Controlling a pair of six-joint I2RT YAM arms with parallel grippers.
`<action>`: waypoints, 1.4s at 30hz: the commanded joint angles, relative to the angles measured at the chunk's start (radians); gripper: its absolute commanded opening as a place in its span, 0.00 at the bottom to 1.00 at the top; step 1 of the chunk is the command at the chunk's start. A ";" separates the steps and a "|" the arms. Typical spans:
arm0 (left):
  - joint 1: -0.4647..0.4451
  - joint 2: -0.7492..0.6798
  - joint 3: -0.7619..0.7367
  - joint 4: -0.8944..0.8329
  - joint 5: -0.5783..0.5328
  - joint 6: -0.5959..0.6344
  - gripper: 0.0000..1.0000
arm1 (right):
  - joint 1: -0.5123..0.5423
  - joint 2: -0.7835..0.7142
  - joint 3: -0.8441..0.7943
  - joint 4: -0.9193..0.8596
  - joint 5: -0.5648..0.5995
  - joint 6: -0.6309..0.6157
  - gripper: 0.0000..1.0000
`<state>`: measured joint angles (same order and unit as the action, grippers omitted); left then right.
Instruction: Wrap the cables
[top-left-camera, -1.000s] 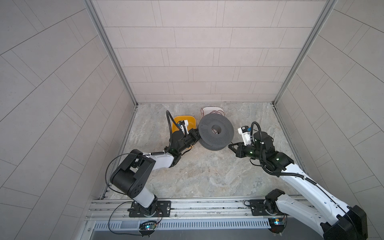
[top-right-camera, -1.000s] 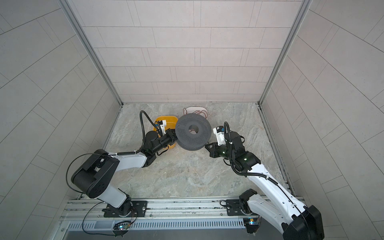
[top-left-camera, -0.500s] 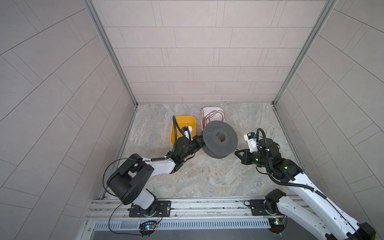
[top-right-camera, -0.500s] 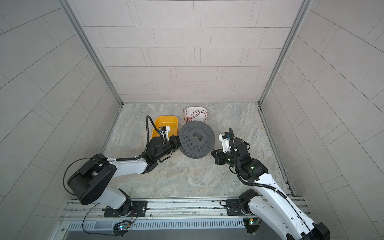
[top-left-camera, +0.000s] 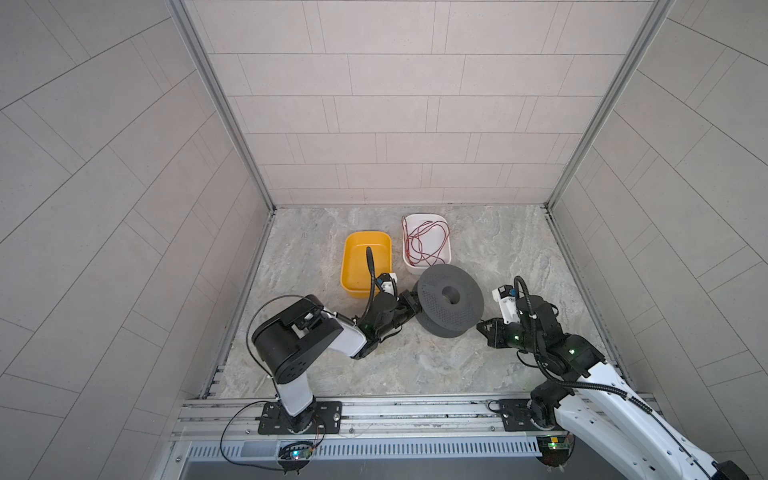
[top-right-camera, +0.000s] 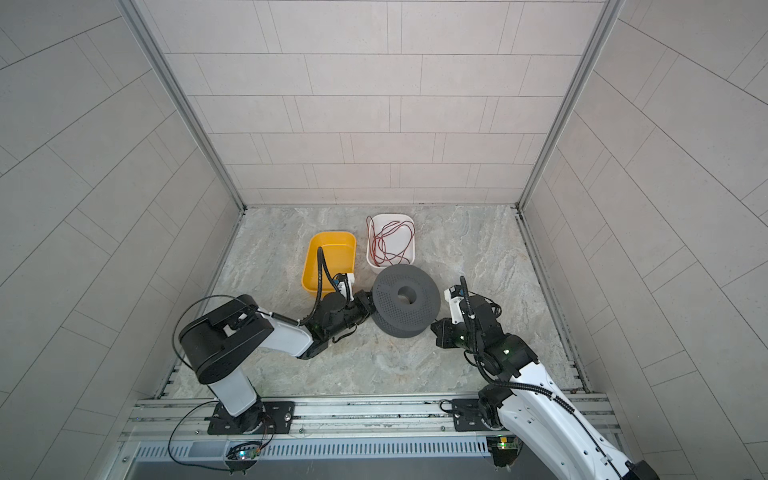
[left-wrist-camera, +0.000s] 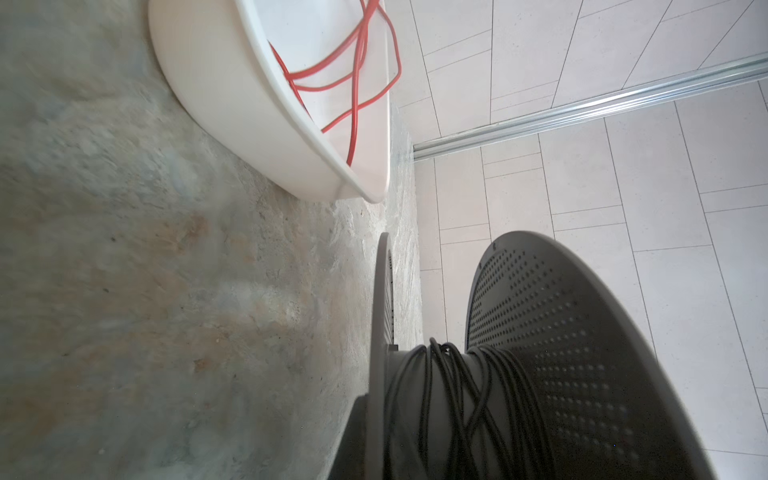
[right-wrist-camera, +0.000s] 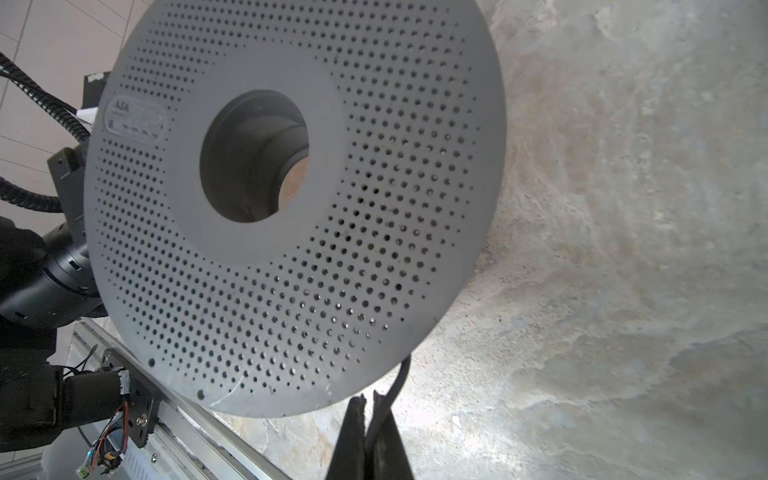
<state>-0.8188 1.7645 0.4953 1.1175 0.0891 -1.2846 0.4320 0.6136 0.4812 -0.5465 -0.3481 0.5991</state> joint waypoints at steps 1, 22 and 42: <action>-0.026 0.042 -0.003 0.102 -0.112 0.040 0.00 | 0.005 -0.042 0.009 0.013 0.013 -0.014 0.00; -0.047 0.346 0.129 0.169 -0.196 -0.037 0.02 | 0.004 0.000 -0.103 0.135 0.071 0.003 0.00; -0.040 0.419 0.235 0.005 -0.162 -0.062 0.25 | 0.001 0.112 -0.148 0.300 0.108 0.030 0.00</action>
<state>-0.8680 2.1632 0.7464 1.2602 -0.0437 -1.3827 0.4313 0.7399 0.3229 -0.2764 -0.2428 0.6189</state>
